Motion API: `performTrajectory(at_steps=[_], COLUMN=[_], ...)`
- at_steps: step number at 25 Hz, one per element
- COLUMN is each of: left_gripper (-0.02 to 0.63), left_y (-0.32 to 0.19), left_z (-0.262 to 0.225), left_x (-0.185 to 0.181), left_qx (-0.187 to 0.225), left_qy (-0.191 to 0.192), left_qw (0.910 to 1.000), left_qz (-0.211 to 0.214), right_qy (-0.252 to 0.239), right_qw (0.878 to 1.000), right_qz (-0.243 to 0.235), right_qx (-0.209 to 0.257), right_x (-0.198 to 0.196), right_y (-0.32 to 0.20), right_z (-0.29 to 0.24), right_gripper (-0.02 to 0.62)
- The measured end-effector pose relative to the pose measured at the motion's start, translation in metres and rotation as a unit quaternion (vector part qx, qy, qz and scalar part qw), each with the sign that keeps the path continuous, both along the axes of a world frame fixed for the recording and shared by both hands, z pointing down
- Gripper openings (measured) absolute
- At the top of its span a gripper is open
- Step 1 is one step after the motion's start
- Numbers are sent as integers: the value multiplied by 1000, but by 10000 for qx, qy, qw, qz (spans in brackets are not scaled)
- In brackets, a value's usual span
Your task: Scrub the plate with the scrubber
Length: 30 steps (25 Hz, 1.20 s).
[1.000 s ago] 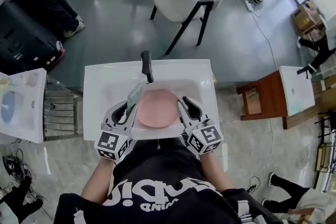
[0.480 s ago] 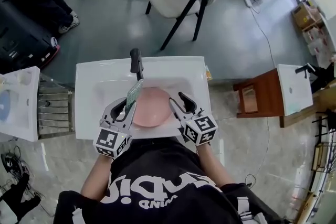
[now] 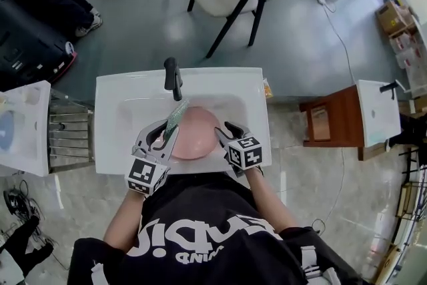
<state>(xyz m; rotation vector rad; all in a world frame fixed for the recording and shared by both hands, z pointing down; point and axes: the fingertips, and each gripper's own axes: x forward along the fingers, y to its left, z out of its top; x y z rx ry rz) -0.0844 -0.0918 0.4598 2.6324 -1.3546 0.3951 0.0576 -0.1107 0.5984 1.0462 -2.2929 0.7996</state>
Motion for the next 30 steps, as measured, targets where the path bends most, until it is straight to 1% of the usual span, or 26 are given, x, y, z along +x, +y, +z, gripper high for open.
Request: performTrajectory(at_steps=[6,12,15,19,24,27,30], left_gripper=[91,91,91,91,91,91,91], left_y=[-2,-3,-3,-3,-6,-9,-10], left_z=[12,26,32,35,34,33,33], left_x=[-3,-6,-4,-3,-3,-6,-7], left_qx=[-144,-315,-346,-383,-377,-387,-402], left_qy=[-106,-227,-356,-355,-332,-330,-327], left_qw=[9998,9992,9987,9985,9985,9986,9985], left_qz=[5,23,141,172,203,166,151], right_qy=[279,192,291,533,570,593,589], right_qw=[9967,9908,9892,9878,9800,9771,9751], right_qz=[107,72,174,309,243,282,271], right_qx=[-750,-1337,-1428,-1430,-1890,-2022,-2121], right_x=[7,1,5,12,9,9,9], right_y=[5,5,1,-7,-5,-5,-4], right_z=[45,66,69,70,82,86,88], right_gripper=[181,166,143,144,149,144,107])
